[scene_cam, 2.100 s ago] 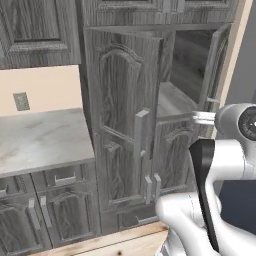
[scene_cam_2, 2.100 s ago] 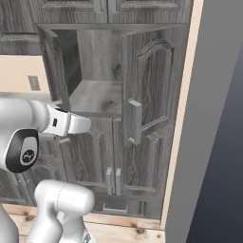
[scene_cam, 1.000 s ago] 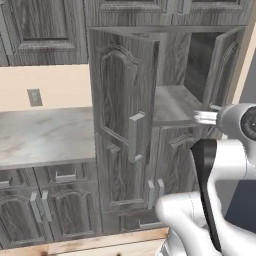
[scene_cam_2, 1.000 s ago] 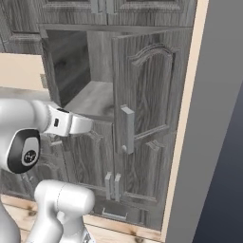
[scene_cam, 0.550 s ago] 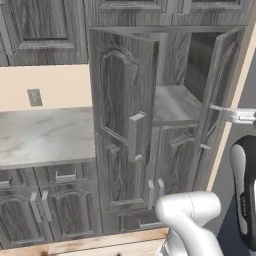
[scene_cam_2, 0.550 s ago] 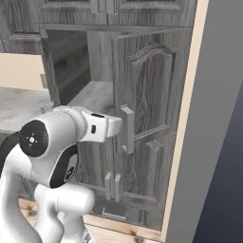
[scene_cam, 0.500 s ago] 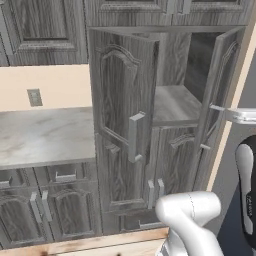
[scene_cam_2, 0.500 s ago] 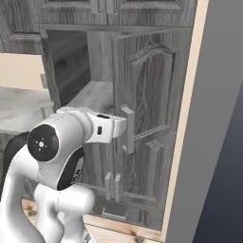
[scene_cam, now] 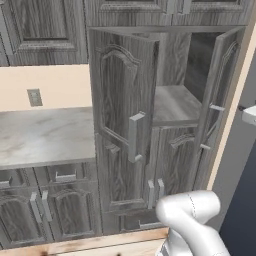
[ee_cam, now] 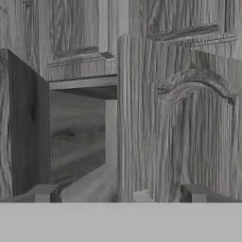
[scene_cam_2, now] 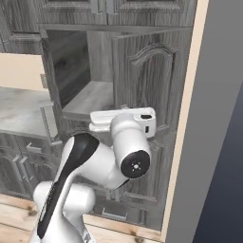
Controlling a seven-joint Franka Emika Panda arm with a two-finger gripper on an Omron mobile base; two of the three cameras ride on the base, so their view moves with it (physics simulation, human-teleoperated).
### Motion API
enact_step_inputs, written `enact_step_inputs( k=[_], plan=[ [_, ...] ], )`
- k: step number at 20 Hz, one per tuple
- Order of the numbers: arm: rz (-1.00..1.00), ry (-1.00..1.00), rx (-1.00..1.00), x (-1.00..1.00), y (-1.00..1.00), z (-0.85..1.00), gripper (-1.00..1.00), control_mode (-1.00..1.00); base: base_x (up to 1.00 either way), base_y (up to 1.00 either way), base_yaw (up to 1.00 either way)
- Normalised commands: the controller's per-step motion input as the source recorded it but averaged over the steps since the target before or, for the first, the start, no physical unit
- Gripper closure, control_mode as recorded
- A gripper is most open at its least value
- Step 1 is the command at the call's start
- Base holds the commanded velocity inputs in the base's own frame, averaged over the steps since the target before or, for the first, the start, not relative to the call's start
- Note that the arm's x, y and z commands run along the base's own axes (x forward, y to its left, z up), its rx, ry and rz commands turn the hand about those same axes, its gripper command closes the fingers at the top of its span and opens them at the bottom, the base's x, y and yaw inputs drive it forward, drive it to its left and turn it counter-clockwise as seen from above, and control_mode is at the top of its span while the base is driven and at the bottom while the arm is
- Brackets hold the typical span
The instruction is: Close all open cabinet doors.
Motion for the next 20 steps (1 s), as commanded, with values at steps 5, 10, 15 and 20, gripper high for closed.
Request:
enact_step_inputs(
  k=[5,10,15,20],
  plan=[
    [0.24,-0.09,0.00,0.58,0.00,0.19,-1.00,-1.00,0.00,0.00,0.00],
    [0.19,-0.08,0.00,0.56,0.04,0.13,-1.00,-1.00,0.00,0.00,0.00],
    [0.03,-0.01,-0.03,0.72,0.29,0.09,-1.00,-1.00,0.00,0.00,0.00],
    [0.00,0.00,-0.05,0.71,0.36,0.17,-1.00,-1.00,0.00,0.00,0.00]
  ],
)
